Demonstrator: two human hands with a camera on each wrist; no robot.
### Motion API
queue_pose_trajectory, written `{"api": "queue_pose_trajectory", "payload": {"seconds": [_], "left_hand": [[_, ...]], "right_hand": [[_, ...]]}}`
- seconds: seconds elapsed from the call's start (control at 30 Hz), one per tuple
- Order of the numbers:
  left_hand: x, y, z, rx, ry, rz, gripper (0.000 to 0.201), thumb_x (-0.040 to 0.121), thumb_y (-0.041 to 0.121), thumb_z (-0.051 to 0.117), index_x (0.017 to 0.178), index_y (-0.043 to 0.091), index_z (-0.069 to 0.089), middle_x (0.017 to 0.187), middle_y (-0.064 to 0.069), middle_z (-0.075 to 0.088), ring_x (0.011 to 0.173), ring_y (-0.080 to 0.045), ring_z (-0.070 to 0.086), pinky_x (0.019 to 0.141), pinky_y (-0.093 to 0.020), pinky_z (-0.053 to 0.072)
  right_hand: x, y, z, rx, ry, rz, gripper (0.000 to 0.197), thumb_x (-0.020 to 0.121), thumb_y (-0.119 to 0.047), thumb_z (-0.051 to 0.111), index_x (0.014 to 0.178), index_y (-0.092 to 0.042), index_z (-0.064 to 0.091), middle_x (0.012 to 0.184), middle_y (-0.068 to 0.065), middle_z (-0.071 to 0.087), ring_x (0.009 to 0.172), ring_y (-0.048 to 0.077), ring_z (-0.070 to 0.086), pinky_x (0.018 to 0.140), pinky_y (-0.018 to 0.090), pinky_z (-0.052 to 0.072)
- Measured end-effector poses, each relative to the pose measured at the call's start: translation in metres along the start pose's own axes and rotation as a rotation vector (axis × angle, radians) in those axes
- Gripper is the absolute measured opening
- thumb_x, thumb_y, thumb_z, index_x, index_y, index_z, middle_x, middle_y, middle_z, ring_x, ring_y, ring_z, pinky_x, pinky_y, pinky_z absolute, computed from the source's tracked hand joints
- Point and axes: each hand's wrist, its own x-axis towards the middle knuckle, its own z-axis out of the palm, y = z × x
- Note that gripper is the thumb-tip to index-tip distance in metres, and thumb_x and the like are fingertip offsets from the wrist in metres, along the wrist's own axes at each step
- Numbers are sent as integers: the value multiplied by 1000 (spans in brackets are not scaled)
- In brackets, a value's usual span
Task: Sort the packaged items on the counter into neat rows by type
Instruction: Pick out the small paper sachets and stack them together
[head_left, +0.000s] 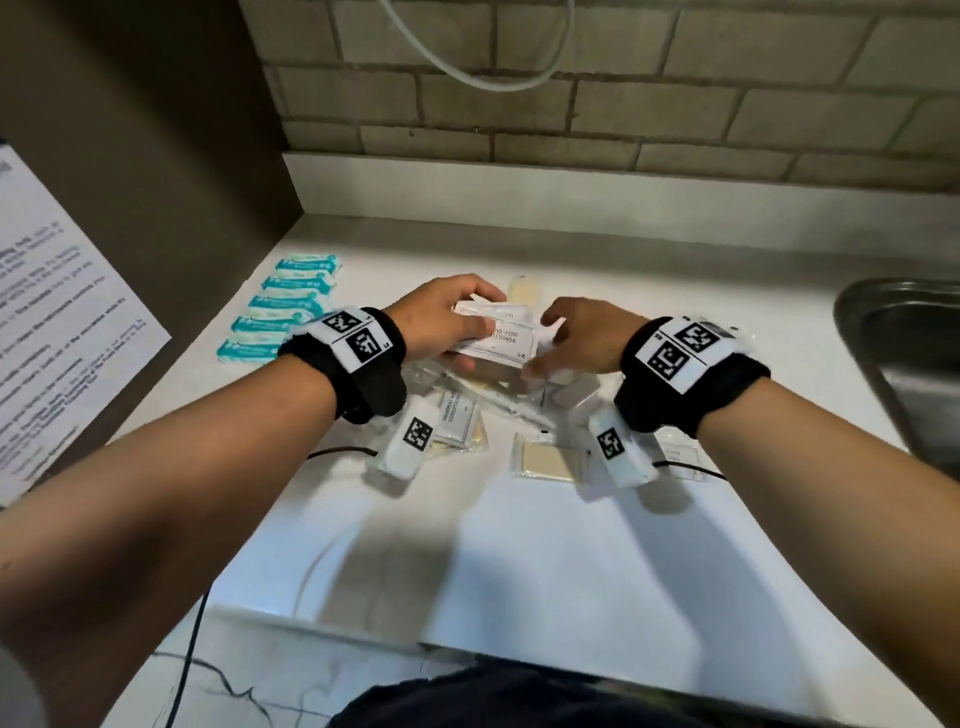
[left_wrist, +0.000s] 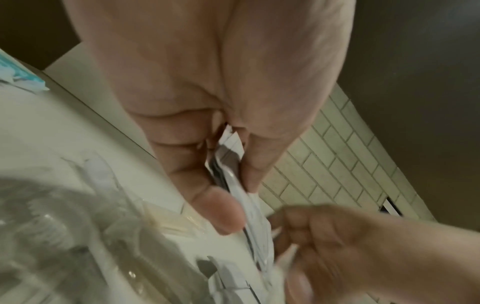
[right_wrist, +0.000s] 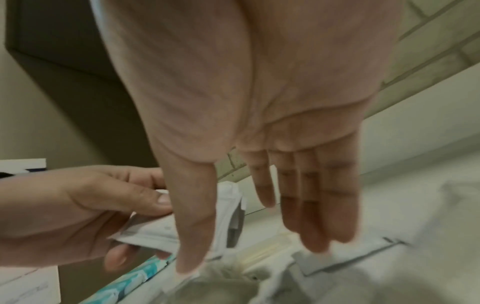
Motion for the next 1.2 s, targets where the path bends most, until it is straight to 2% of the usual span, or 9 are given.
{"api": "queue_pose_trajectory", "payload": {"seconds": [0.07,0.2,0.43,0.6,0.83,0.93,1.0,1.07,1.2], "left_hand": [[-4,-2,-1,-34,17,30,31,93,5,59,123,15,58,114,-6,61,90,-22,67,69,-35,62],[-10,-11,-5,-42,35,76,33,92,5,61,124,13,59,112,-6,62,85,-17,67,70,-32,62],[-34,-11,3,-61,-7,93,31,92,7,62,121,17,61,109,-6,65,89,-20,68,72,-31,61],[-53,-12,4,-80,-52,116,35,91,4,63,124,16,61,114,-8,65,86,-15,68,68,-27,61],[-68,-27,-27,-34,102,133,43,90,13,66,130,18,51,117,-9,59,87,-16,69,67,-27,61],[-73,-35,-43,-48,159,100,33,95,15,59,125,22,51,122,-10,61,91,-24,70,77,-36,61],[-76,-37,-51,-54,171,68,31,97,15,54,127,23,50,121,-10,62,88,-21,69,76,-32,60],[-75,-39,-58,-53,199,33,32,99,15,51,131,19,49,115,-8,62,81,-13,66,66,-22,59],[-73,-36,-64,-73,281,-27,31,101,17,45,132,18,48,114,-9,62,75,-13,65,56,-20,55]], "right_hand": [[-20,10,5,-149,-49,60,51,81,-38,72,121,-9,61,122,5,64,112,26,61,93,36,48],[-53,28,26,-324,-148,178,23,82,-13,61,102,-6,69,105,10,69,93,26,65,75,31,54],[-79,25,59,-303,-10,251,31,87,-5,54,117,-3,62,120,15,63,112,31,60,94,35,51],[-85,4,75,-277,-23,278,24,86,-6,59,109,1,60,115,17,64,109,31,62,78,29,46],[-89,-4,77,-334,-36,303,8,86,-7,57,93,-7,54,95,12,57,101,31,63,71,28,44],[-91,-5,70,-331,-84,301,16,78,-10,64,75,-11,48,87,6,55,82,24,61,65,28,46],[-94,-15,66,-329,-132,264,23,74,-10,66,63,-19,48,73,1,58,63,13,54,54,22,44],[-95,-32,59,-333,-174,218,10,71,-16,70,68,-15,60,74,2,65,59,14,55,53,21,42],[-70,-72,40,-272,-137,-74,36,72,-24,75,102,-18,56,96,2,63,82,21,59,60,28,44]]}}
